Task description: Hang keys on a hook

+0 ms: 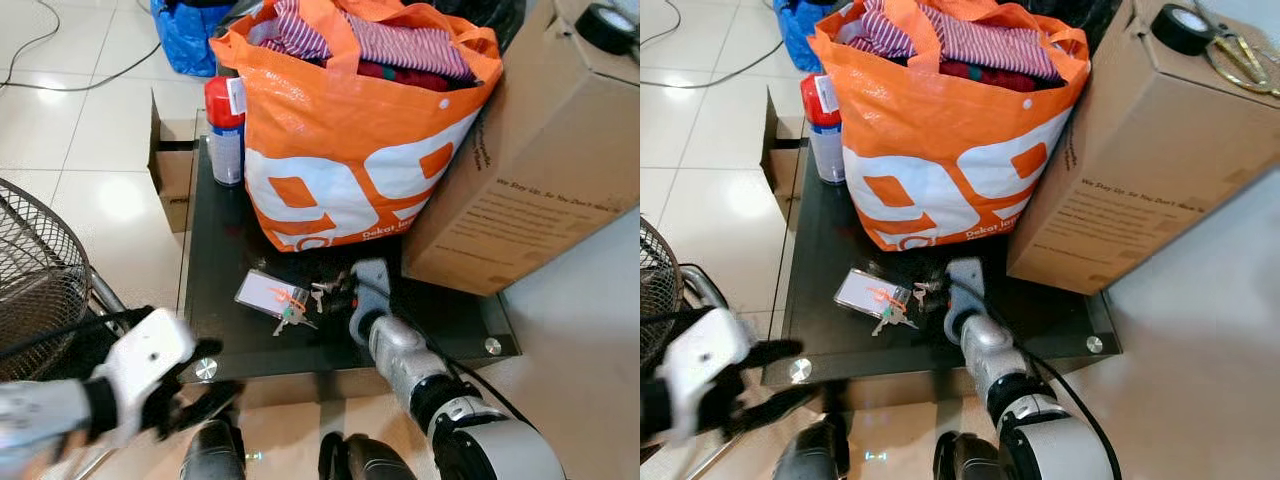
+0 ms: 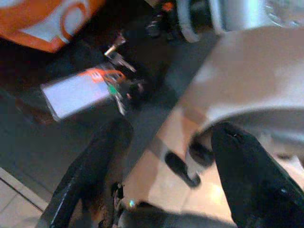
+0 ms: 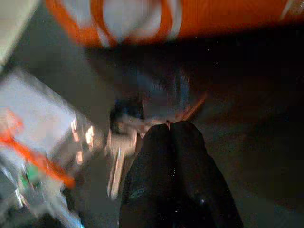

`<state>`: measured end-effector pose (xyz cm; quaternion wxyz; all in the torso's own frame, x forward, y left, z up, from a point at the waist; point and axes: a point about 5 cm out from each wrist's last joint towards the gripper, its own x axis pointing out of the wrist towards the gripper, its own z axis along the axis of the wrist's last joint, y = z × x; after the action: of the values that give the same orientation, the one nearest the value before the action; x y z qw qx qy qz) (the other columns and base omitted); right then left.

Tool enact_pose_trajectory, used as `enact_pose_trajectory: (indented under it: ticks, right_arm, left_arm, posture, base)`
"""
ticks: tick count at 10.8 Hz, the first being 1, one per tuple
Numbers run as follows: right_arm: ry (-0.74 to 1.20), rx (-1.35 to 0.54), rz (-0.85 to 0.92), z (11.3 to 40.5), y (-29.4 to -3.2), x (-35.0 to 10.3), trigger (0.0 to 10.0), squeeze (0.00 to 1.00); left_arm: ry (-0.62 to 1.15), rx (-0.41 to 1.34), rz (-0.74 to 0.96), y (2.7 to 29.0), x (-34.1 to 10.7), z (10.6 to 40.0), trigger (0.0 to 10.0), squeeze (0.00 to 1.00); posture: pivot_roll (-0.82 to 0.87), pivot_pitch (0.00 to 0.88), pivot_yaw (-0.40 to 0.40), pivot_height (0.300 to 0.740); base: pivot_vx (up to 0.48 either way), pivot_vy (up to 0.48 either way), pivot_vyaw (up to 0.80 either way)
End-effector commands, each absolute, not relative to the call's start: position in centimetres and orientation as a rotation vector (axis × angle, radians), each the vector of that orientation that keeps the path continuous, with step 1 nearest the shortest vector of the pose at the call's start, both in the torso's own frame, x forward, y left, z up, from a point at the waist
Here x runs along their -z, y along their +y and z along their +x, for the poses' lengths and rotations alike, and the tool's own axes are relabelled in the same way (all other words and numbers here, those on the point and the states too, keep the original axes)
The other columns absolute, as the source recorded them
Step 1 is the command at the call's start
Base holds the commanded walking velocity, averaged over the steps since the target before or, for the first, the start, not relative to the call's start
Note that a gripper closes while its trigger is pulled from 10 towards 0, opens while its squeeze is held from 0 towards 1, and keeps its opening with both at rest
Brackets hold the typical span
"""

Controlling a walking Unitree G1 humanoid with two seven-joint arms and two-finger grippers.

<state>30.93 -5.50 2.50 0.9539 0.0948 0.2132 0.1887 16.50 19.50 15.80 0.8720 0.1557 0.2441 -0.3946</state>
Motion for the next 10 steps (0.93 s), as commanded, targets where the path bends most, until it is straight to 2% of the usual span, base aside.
enact_pose_trajectory:
  ticks: [1,2,4,6,10]
  right_arm:
    - [0.409,-0.375,0.282,30.4,-4.9,-2.4,0.0,0.00]
    - [0.372,-0.399,0.281,30.3,-4.8,-2.8,0.0,0.00]
    - [0.286,-0.450,0.246,30.5,-5.4,-4.3,0.0,0.00]
    - [0.225,-0.434,0.218,29.3,-8.7,-6.1,0.0,0.00]
    - [0.166,-0.324,0.176,26.6,-13.1,-10.5,0.0,0.00]
  left_arm:
    - [0.485,0.791,0.322,19.1,-15.2,17.2,10.0,0.00]
    - [0.455,0.758,0.314,19.0,-14.7,18.1,10.0,0.00]
    - [0.398,0.658,0.303,18.9,-13.2,21.0,10.0,0.00]
    - [0.338,0.537,0.289,18.5,-12.7,22.9,10.0,0.00]
    - [0.198,0.439,0.164,16.5,-13.4,24.4,10.0,0.00]
  posture:
    - [0.14,0.033,-0.160,0.740]
    - [0.13,0.000,-0.152,0.740]
    - [0.10,0.000,-0.128,0.740]
    - [0.09,0.000,-0.124,0.740]
    - [0.07,0.000,-0.123,0.740]
  base:
    - [0.000,0.000,0.00]
    - [0.000,0.000,0.00]
    - [0.000,0.000,0.00]
    - [0.000,0.000,0.00]
    - [0.000,0.000,0.00]
